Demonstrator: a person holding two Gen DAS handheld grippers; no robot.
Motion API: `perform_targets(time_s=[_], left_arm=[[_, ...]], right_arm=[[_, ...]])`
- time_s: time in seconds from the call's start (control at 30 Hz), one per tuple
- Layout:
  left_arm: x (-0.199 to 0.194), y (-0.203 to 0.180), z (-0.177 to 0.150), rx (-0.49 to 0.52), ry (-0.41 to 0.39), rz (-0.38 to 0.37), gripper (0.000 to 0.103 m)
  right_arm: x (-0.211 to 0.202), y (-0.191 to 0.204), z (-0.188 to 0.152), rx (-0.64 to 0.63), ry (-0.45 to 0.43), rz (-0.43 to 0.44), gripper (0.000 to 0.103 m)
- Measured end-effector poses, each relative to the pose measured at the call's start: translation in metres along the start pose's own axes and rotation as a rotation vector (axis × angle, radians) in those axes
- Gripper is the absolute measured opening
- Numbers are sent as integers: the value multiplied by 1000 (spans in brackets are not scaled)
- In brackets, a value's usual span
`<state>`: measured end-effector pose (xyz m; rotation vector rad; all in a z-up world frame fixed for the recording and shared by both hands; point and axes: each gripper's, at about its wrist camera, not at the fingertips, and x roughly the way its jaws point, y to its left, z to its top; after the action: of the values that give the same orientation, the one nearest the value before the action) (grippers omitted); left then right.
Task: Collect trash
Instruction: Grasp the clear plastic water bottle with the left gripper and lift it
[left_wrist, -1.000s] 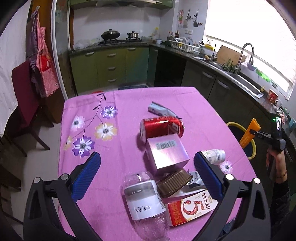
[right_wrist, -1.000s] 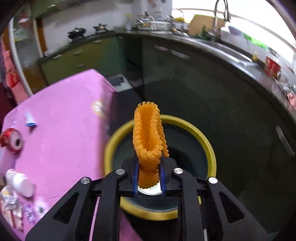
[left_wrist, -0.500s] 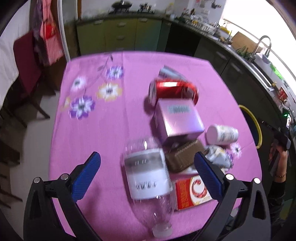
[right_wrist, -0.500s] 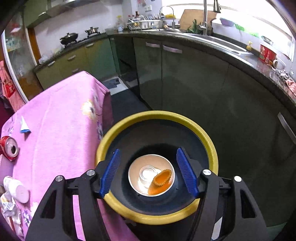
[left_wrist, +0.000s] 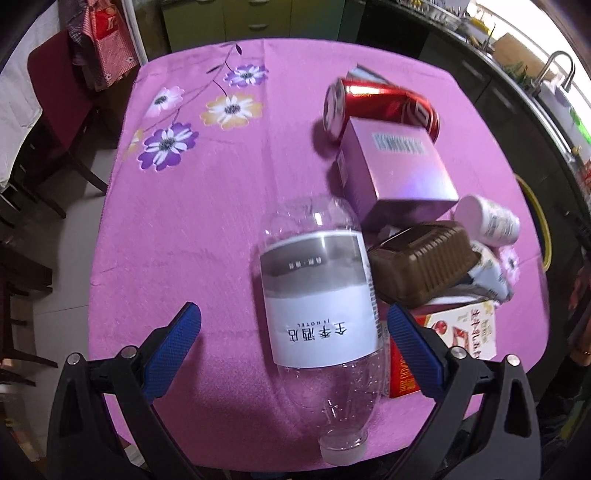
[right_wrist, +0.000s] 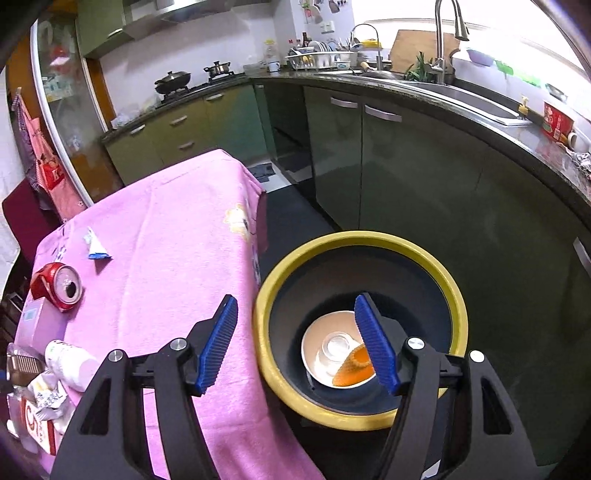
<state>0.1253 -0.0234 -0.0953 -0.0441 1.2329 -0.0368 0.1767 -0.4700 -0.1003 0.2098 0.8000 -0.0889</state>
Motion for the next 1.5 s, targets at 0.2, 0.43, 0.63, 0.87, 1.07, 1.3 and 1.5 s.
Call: perform_targets(time_s=[0.2, 0.43, 0.63, 0.87, 1.07, 1.3, 1.5], left_arm=[[10, -3, 1, 20, 23, 14, 96], [32, 1, 7, 27, 73, 27, 80], [43, 4, 10, 50, 72, 44, 76], [39, 6, 11, 89, 52, 25, 74], [16, 17, 19, 91, -18, 34, 73], [-19, 13, 29, 127, -101, 51, 72], [-38, 5, 30, 150, -152, 45, 67]], right_arm=[[-6, 6, 2, -12, -1, 22, 67], [-9, 16, 1, -27, 6, 43, 67], [-9, 22, 1, -45, 13, 50, 68], [-9, 25, 0, -52, 23, 62, 69], [-10, 25, 0, -50, 27, 70, 69], [-8, 27, -1, -51, 31, 85, 69], [-8, 27, -3, -52, 33, 87, 69]])
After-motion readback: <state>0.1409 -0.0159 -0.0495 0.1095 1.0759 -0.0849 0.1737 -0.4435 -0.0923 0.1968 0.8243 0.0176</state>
